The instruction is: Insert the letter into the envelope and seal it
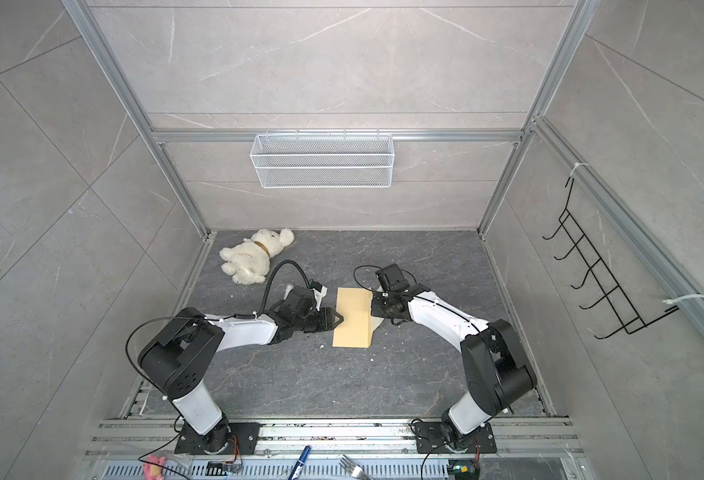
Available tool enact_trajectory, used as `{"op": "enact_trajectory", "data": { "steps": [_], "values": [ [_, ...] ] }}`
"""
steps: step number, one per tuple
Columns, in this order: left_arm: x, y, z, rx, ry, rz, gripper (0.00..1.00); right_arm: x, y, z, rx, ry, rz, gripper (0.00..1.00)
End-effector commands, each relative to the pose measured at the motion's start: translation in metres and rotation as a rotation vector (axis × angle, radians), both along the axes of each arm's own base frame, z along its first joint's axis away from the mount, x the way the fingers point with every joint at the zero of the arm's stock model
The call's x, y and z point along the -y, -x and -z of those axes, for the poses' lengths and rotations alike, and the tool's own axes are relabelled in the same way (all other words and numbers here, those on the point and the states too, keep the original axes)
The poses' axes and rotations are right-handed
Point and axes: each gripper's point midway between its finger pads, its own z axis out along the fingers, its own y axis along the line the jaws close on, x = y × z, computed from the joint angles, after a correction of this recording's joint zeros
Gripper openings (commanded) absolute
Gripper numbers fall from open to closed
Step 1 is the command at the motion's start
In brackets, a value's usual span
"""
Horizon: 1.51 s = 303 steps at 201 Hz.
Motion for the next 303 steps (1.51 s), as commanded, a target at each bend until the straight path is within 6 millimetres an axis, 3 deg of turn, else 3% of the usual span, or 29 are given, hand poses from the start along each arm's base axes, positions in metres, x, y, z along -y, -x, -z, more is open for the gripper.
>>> {"op": "enact_trajectory", "data": {
  "steps": [1,101,162,303],
  "values": [
    [0.01,-0.013,-0.01,0.063,0.01,0.012,0.45,0.0,-0.005,0.0,0.0,0.032,-0.005,0.0],
    [0.006,-0.017,0.014,0.035,-0.055,-0.001,0.33,0.0,-0.006,0.017,-0.028,0.05,-0.008,0.0],
    [0.004,-0.018,0.026,0.024,-0.083,-0.005,0.32,0.0,-0.004,0.025,-0.033,0.053,-0.013,0.0],
    [0.002,-0.017,0.035,0.012,-0.096,-0.002,0.31,-0.006,-0.004,0.044,-0.006,0.018,-0.047,0.0]
  ]
}}
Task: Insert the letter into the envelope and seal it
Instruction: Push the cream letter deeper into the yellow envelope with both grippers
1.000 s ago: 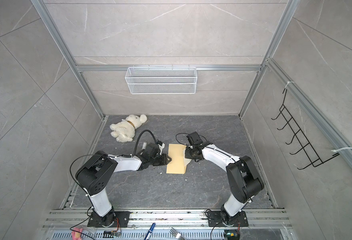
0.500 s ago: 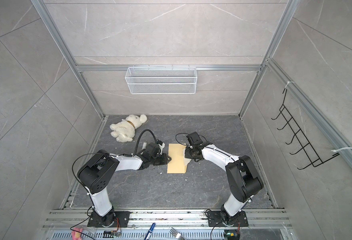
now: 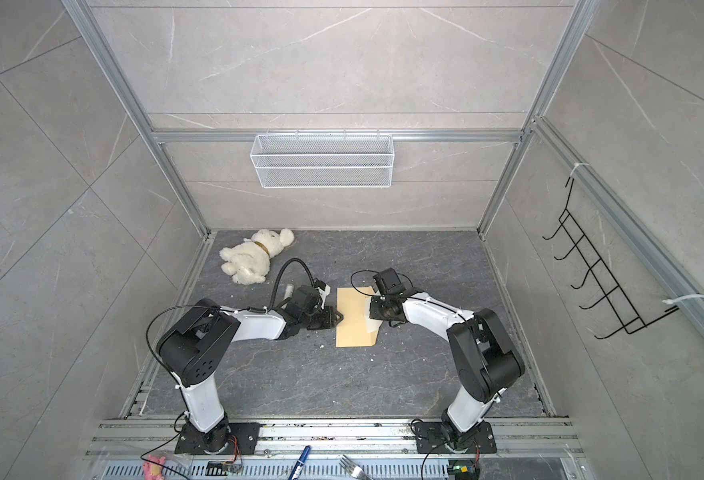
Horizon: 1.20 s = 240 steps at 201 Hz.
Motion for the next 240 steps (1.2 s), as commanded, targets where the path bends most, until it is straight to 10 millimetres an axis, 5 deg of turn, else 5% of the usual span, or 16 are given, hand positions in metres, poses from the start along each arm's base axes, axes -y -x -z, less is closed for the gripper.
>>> {"op": "enact_trajectory", "data": {
  "steps": [1,115,240],
  "values": [
    [-0.003,0.001,0.015,-0.015,-0.043,0.009,0.3,-0.005,0.004,0.012,-0.015,-0.004,-0.032,0.0],
    [-0.004,0.002,0.019,-0.017,-0.052,0.01,0.3,-0.012,-0.002,-0.001,0.067,0.019,-0.176,0.0],
    [-0.003,0.003,0.02,-0.021,-0.048,0.011,0.3,-0.023,0.003,0.036,-0.038,-0.068,-0.106,0.0]
  ]
}}
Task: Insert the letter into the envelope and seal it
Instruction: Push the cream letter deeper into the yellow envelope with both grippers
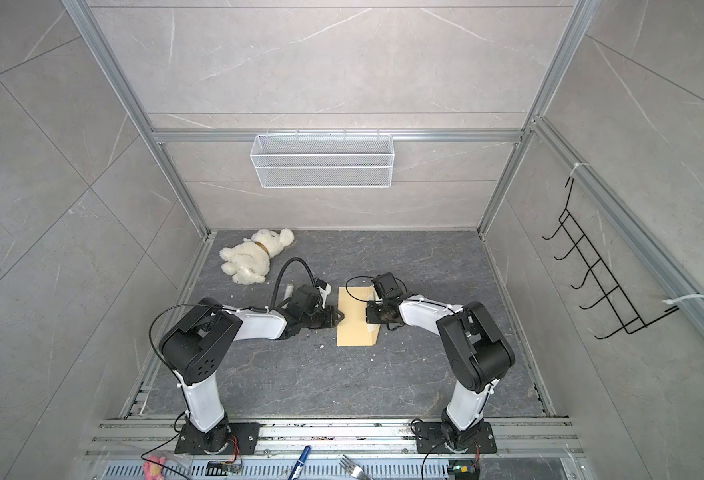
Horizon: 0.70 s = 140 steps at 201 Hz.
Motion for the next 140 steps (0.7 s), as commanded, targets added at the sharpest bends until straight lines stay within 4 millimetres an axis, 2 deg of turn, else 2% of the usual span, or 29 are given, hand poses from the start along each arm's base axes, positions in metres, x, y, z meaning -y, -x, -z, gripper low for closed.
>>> {"op": "enact_trajectory", "data": {
  "steps": [1,65,94,110,140],
  "values": [
    [-0.006,0.007,0.02,-0.037,-0.056,0.009,0.3,-0.004,0.005,0.011,-0.037,-0.015,0.012,0.0],
    [-0.005,0.006,0.019,-0.037,-0.052,0.012,0.3,-0.009,0.005,0.019,-0.058,-0.052,0.024,0.0],
    [-0.004,0.006,0.017,-0.035,-0.05,0.013,0.3,-0.011,0.003,0.015,-0.052,-0.06,0.027,0.0],
    [-0.005,0.005,0.014,-0.029,-0.051,0.013,0.3,-0.009,0.002,0.007,-0.044,-0.056,0.033,0.11],
    [-0.006,0.005,0.004,-0.01,-0.055,0.014,0.3,-0.007,0.002,-0.012,-0.024,-0.057,0.044,0.39]
  ]
}}
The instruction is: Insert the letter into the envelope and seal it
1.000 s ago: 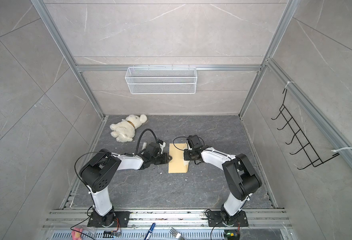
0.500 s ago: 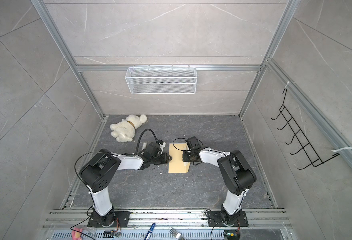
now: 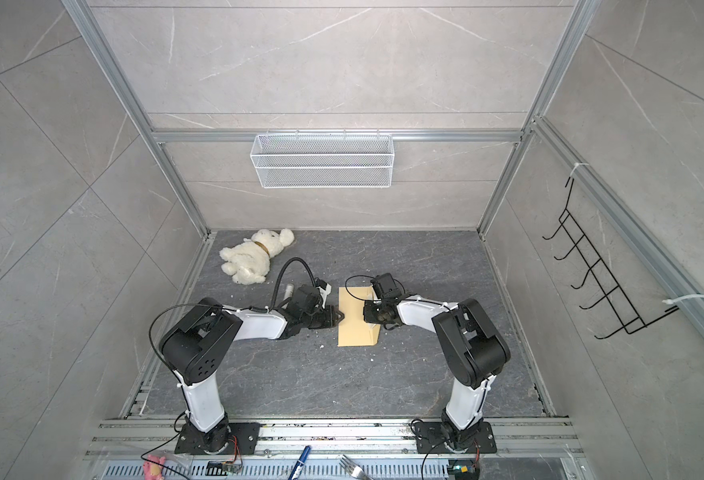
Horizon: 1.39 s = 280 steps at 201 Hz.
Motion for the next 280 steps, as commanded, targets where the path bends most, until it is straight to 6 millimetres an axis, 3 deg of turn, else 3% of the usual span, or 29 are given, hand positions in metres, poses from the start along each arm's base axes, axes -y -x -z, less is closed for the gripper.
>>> {"op": "enact_trajectory", "data": {
  "steps": [1,12,31,99,133,157,214,280],
  "values": [
    [-0.006,0.005,0.004,-0.009,-0.055,0.012,0.31,0.004,0.005,-0.016,-0.004,0.014,0.013,0.4],
    [-0.008,0.004,0.001,0.0,-0.06,0.012,0.31,0.006,0.005,-0.022,-0.005,0.021,0.019,0.51],
    [-0.008,0.003,-0.006,0.013,-0.057,0.009,0.31,0.006,0.006,-0.029,-0.01,0.029,0.019,0.62],
    [-0.002,-0.001,-0.035,0.057,-0.015,0.018,0.31,0.01,0.016,-0.043,-0.046,0.178,-0.019,0.82],
    [0.002,-0.002,-0.041,0.062,0.004,0.024,0.31,0.016,0.02,-0.05,-0.044,0.277,-0.024,0.86],
    [0.008,-0.002,-0.046,0.066,0.022,0.037,0.31,0.018,0.023,-0.044,-0.064,0.317,-0.03,0.89],
    [0.018,0.002,-0.043,0.047,0.03,0.062,0.32,0.019,0.024,-0.045,-0.046,0.366,-0.045,0.92],
    [0.028,0.007,-0.04,0.033,0.048,0.087,0.34,0.02,0.023,-0.032,-0.053,0.349,-0.018,0.86]
  ]
}}
